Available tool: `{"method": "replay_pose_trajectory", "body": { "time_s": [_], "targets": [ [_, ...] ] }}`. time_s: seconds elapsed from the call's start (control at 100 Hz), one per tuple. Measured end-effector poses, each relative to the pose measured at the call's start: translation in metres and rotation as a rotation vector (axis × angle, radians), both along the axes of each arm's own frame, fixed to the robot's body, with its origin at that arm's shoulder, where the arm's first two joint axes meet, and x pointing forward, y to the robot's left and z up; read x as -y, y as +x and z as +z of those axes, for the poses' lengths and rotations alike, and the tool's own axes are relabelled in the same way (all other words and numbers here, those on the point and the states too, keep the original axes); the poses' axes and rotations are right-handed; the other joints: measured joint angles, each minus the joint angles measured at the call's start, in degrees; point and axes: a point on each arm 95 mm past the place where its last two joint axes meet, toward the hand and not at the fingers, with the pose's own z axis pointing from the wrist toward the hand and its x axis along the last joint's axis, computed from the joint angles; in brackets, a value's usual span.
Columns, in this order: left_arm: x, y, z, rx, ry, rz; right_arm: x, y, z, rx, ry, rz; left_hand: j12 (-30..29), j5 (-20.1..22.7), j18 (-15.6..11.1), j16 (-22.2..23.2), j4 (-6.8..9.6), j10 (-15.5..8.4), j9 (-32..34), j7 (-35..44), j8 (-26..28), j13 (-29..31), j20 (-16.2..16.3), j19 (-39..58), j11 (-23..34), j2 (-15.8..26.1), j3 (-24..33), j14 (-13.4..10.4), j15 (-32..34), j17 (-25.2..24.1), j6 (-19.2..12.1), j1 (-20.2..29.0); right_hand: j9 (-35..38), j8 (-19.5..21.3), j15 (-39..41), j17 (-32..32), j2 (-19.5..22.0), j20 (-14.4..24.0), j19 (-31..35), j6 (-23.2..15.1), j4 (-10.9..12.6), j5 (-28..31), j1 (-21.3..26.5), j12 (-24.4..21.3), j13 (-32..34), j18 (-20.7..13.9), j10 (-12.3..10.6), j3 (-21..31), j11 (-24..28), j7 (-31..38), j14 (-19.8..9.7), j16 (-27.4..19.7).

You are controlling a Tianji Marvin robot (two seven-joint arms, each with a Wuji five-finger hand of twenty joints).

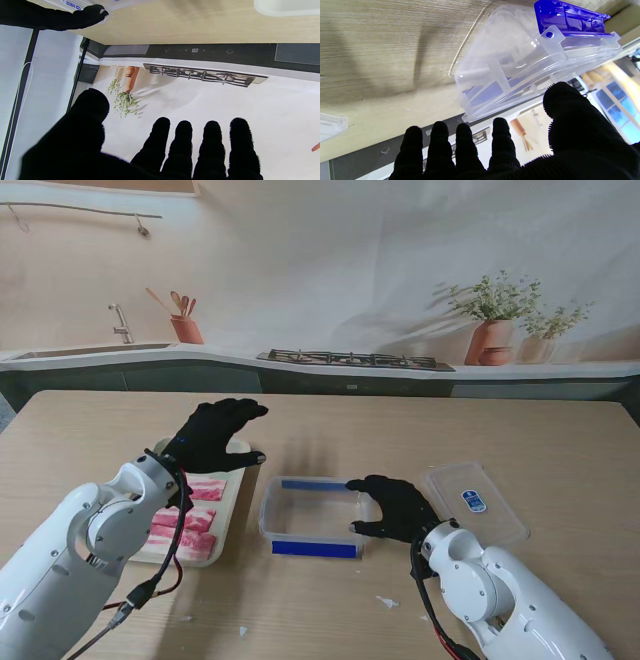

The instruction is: Separate the bacon slices onto the tray

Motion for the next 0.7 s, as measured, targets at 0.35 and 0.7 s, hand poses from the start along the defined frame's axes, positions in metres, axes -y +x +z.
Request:
{"method": "replay_pose_trajectory", "body": {
  "time_s": [0.35, 0.7],
  "targets": [
    [0.019, -0.024, -0.009, -0.034, -0.284, 0.039, 0.009, -0.003, 0.010, 0.075, 0.056, -0.007, 2.00, 2.36, 0.66, 0.04, 0.01, 0.00, 0.00, 0.11, 0.23, -0.21, -1.87, -2.35, 2.95, 0.12, -2.57, 0.72, 0.20, -0.01, 0.31, 1.42, 0.00, 0.00, -0.07, 0.00, 2.12, 0.00, 0.00, 0.40, 0.00, -0.63, 0.00, -0.63, 0.00, 0.01, -0.07, -2.39, -1.02, -0.81, 0.06, 0.00],
    [0.031, -0.047, -0.029, -0.106, -0.358, -0.005, 0.009, -0.012, 0.026, 0.041, 0.314, -0.032, 0.72, 3.03, 0.68, -0.10, 0.02, 0.00, 0.01, -0.85, 0.22, -0.44, -2.02, -3.60, 0.07, -1.73, -1.82, 0.72, -1.88, -0.07, 1.31, 1.26, 0.01, -0.46, -0.46, 0.40, 5.42, 0.00, -0.97, 5.98, 0.00, -0.63, 0.02, -0.31, 0.00, -0.04, -0.23, -6.55, -1.03, -0.82, 0.06, 0.00]
  ]
}}
